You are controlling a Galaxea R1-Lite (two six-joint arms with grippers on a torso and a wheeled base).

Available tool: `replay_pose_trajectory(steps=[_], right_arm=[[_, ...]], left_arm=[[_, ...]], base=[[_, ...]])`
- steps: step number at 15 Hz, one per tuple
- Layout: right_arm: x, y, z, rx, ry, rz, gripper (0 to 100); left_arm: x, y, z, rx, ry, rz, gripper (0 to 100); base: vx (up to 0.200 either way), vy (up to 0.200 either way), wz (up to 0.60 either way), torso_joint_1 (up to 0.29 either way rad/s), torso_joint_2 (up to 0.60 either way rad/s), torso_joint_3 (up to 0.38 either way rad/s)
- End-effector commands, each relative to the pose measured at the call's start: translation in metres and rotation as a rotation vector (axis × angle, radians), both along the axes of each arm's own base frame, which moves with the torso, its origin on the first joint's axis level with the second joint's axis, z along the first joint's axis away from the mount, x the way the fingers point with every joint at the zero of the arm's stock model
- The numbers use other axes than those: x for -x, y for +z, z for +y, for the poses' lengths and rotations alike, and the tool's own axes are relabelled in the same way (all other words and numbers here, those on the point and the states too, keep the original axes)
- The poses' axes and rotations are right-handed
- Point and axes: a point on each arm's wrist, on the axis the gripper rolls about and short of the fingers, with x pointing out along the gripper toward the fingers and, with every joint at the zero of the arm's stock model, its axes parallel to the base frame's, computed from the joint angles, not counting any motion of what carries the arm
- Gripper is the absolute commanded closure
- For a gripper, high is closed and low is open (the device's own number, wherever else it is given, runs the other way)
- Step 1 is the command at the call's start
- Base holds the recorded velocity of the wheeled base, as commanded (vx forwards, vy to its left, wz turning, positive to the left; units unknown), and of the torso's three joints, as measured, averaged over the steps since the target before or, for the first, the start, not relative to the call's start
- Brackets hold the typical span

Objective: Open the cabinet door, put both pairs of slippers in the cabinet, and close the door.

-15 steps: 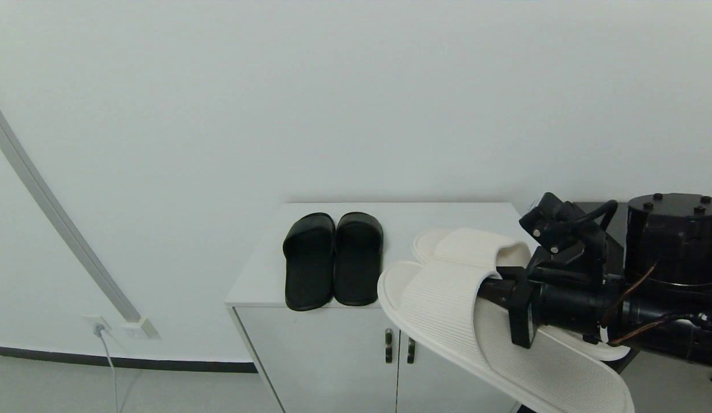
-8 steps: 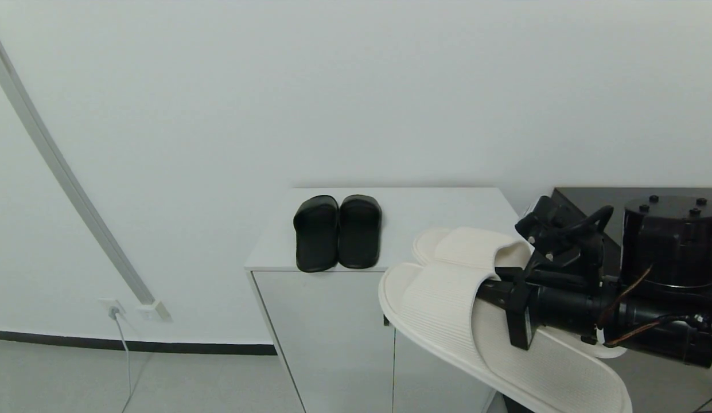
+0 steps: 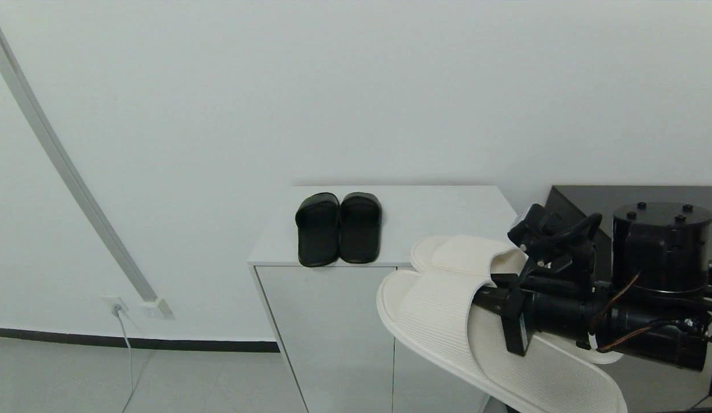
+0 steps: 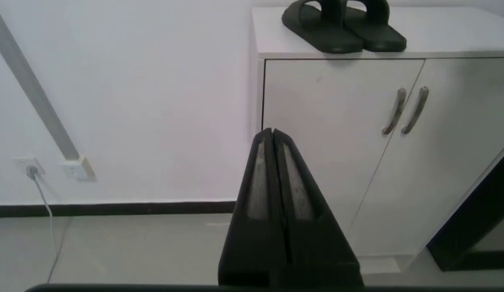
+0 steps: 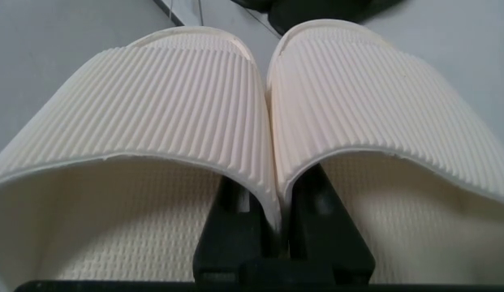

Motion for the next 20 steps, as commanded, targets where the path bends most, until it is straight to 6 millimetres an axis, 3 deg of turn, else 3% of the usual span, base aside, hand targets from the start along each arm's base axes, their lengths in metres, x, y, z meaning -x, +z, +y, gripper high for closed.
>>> replay_pose_trajectory(steps=[1, 6, 10, 11, 20], right_arm=[[-0.0009, -0.0018, 0.0007, 0.005, 0.0, 0.005, 100], [-0.0002, -0.0039, 0.0001, 0.011, -0.001, 0.01, 100], [0.0005, -0.0051, -0.0005, 0.014, -0.001, 0.013, 100], [0.0011, -0.0059, -0.0004, 0.016, 0.0, 0.014, 100], [0.0035, -0.008, -0.0018, 0.024, 0.003, 0.017, 100]], left_arm=[[0.0, 0.0001, 0.0, 0.0, 0.002, 0.001, 100], [0.0, 0.0001, 0.0, 0.0, 0.002, 0.001, 100], [0.0, 0.0001, -0.0001, -0.002, -0.001, 0.001, 100], [-0.0002, 0.0, -0.0001, -0.002, -0.001, 0.004, 0], [0.0, 0.0001, 0.0, -0.002, 0.0, 0.001, 0]], base=[[0.0, 0.0, 0.0, 0.0, 0.0, 0.0], [0.0, 0.0, 0.0, 0.0, 0.0, 0.0], [0.0, 0.0, 0.0, -0.15, 0.36, 0.204], [0.0, 0.0, 0.0, -0.217, 0.5, 0.281], [0.0, 0.0, 0.0, -0.215, 0.54, 0.319]])
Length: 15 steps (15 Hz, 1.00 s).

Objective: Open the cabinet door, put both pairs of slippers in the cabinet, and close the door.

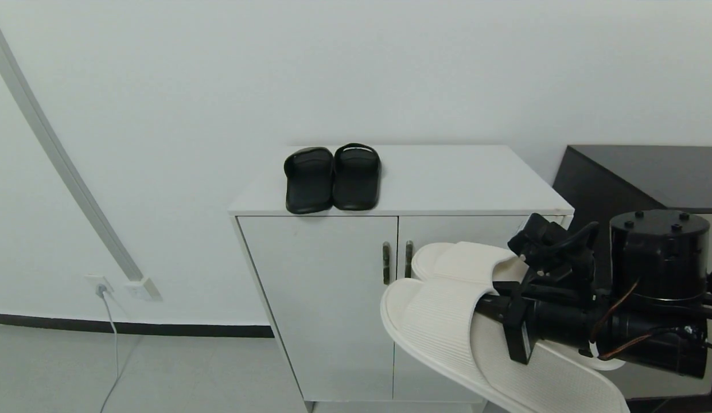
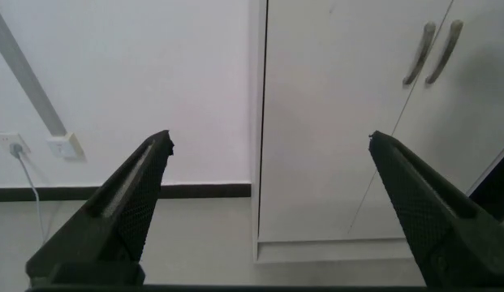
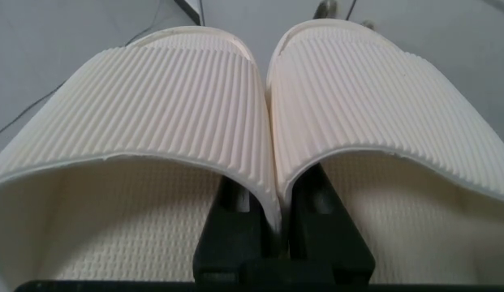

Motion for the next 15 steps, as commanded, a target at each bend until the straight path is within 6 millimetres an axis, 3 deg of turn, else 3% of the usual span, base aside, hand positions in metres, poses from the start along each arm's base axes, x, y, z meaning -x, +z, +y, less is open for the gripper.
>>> replay_pose_trajectory(steps=[1, 15], right_arm=[[0.0006, -0.0002, -0.0003, 0.001, 0.001, 0.0, 100], [0.0029, -0.0037, -0.0001, 0.01, 0.006, 0.008, 100]], left_arm=[[0.0, 0.0, 0.0, 0.0, 0.001, 0.0, 0], [0.0, 0.0, 0.0, 0.0, 0.001, 0.0, 0]], base=[[0.0, 0.0, 0.0, -0.193, 0.51, 0.32], [0.0, 0.0, 0.0, -0.133, 0.47, 0.339]])
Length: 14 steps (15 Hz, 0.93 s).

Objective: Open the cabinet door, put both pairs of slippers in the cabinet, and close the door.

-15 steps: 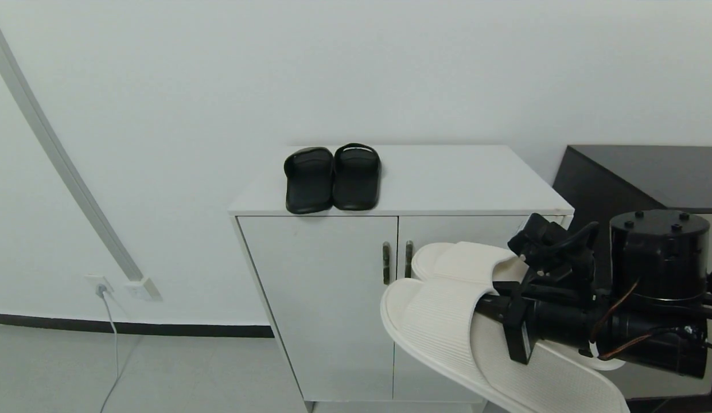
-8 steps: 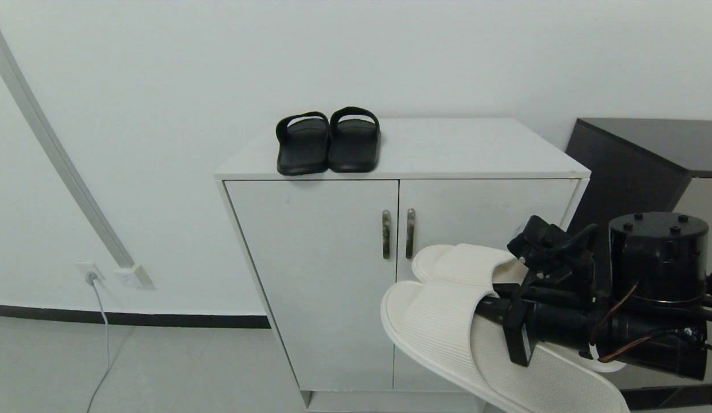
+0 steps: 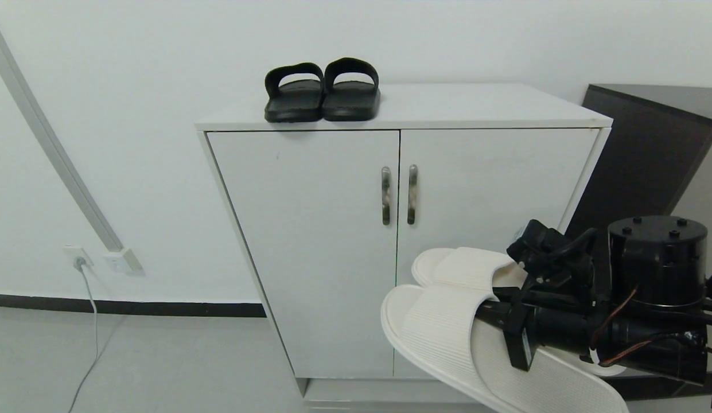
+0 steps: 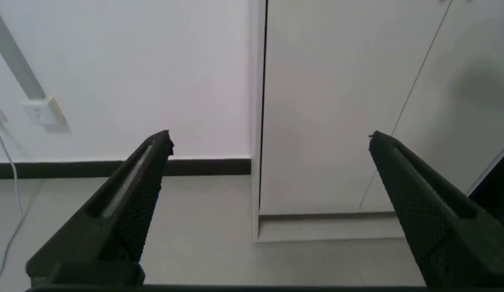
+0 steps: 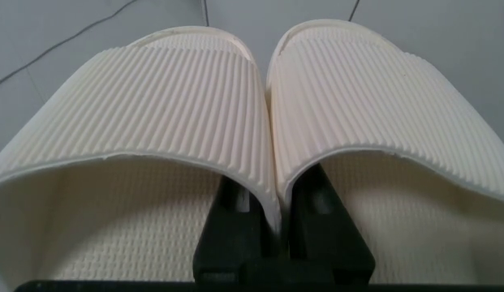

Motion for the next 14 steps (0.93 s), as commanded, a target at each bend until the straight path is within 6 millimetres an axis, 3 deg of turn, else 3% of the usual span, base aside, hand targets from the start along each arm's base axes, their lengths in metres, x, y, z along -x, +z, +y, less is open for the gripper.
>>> replay_pose_trajectory(steps=[1, 5, 14], right_arm=[[0.0004, -0.0003, 0.0, -0.002, 0.001, -0.003, 100], [0.004, -0.0042, -0.0009, 0.005, 0.007, 0.005, 100], [0.0098, -0.0053, -0.0026, 0.009, 0.017, 0.008, 100]], left_arm=[[0.0, 0.0, 0.0, 0.0, 0.0, 0.0, 0], [-0.0001, 0.0, 0.0, 0.0, -0.001, 0.002, 0], [-0.0004, 0.0002, 0.0, -0.005, 0.0, 0.008, 0]], base=[[0.0, 0.0, 0.0, -0.041, 0.44, 0.393], [0.0, 0.0, 0.0, -0.021, 0.4, 0.372], [0.0, 0.0, 0.0, 0.0, 0.0, 0.0]])
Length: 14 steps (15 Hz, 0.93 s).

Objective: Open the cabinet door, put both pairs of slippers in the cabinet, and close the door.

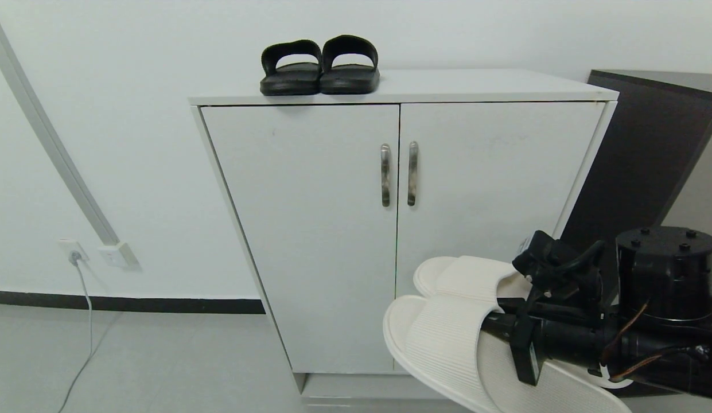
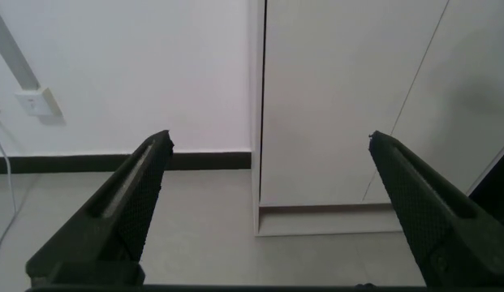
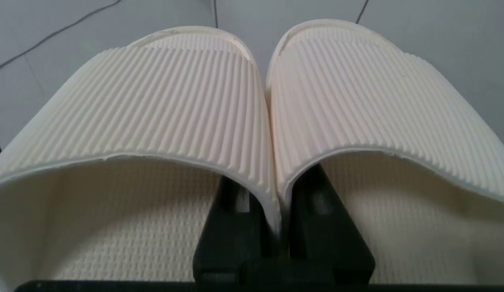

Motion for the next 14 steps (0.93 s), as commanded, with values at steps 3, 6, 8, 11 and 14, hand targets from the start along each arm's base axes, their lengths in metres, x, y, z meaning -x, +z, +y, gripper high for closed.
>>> replay_pose_trajectory(steps=[3, 6, 8, 11, 14], right_arm=[[0.001, 0.0, 0.0, 0.011, 0.011, -0.015, 100], [0.002, -0.003, -0.001, 0.031, 0.019, -0.02, 100], [0.002, -0.003, -0.001, 0.031, 0.019, -0.02, 100], [0.002, -0.003, 0.0, 0.022, 0.019, -0.031, 100], [0.002, -0.004, 0.0, 0.019, 0.019, -0.034, 100]], left_arm=[[-0.002, 0.003, 0.0, -0.028, 0.002, 0.028, 0], [-0.006, 0.012, 0.0, -0.036, -0.002, 0.059, 0], [-0.013, 0.042, 0.0, 0.006, -0.018, 0.085, 0], [-0.039, 0.07, -0.004, 0.02, -0.18, 0.163, 0], [-0.074, 0.101, -0.007, 0.041, -0.293, 0.236, 0]], base=[[0.0, 0.0, 0.0, 0.0, 0.0, 0.0], [0.0, 0.0, 0.0, 0.0, 0.0, 0.0], [0.0, 0.0, 0.0, -0.005, 0.2, 0.134], [0.0, 0.0, 0.0, 0.005, 0.13, 0.033], [0.0, 0.0, 0.0, 0.0, 0.0, 0.0]])
